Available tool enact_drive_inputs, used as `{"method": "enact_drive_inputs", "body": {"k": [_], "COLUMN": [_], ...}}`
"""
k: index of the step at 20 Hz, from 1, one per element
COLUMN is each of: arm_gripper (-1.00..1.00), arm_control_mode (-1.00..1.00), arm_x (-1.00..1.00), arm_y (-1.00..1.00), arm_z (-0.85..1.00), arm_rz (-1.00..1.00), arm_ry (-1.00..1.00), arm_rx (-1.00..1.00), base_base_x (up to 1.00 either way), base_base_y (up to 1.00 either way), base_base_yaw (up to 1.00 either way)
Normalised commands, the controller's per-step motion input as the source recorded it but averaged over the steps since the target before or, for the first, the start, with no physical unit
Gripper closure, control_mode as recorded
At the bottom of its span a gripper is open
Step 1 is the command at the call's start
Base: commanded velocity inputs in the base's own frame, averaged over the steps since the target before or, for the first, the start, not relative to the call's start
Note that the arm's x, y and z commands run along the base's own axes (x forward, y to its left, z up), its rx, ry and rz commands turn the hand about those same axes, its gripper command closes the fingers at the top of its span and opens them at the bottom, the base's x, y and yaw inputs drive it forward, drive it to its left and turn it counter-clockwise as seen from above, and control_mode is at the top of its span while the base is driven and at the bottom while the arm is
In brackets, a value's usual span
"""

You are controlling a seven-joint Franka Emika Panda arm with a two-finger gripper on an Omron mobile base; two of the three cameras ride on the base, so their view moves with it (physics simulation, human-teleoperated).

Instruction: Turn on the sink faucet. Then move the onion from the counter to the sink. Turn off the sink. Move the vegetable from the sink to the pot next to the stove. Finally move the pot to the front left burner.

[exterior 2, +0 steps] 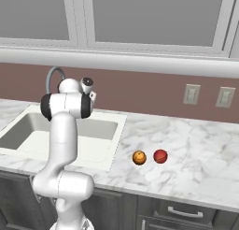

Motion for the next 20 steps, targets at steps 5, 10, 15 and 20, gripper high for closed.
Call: {"method": "enact_drive_inputs", "body": {"k": [5, 10, 15, 20], "arm_gripper": [1.0, 1.0, 1.0, 1.0], "arm_control_mode": [-1.0, -1.0, -1.0, -1.0], "arm_x": [-0.21, -0.2, -0.14, -0.02], "arm_y": [-0.53, -0.48, -0.4, -0.16], "arm_z": [-0.51, -0.45, -0.37, -0.22], "arm_rz": [-0.01, -0.01, -0.01, 0.0], "arm_ry": [0.0, 0.0, 0.0, 0.0], "arm_rx": [0.04, 0.04, 0.03, 0.01], "base_base_x": [0.0, 0.0, 0.0, 0.0], "base_base_y": [0.0, 0.0, 0.0, 0.0], "base_base_yaw": [0.0, 0.0, 0.0, 0.0]}}
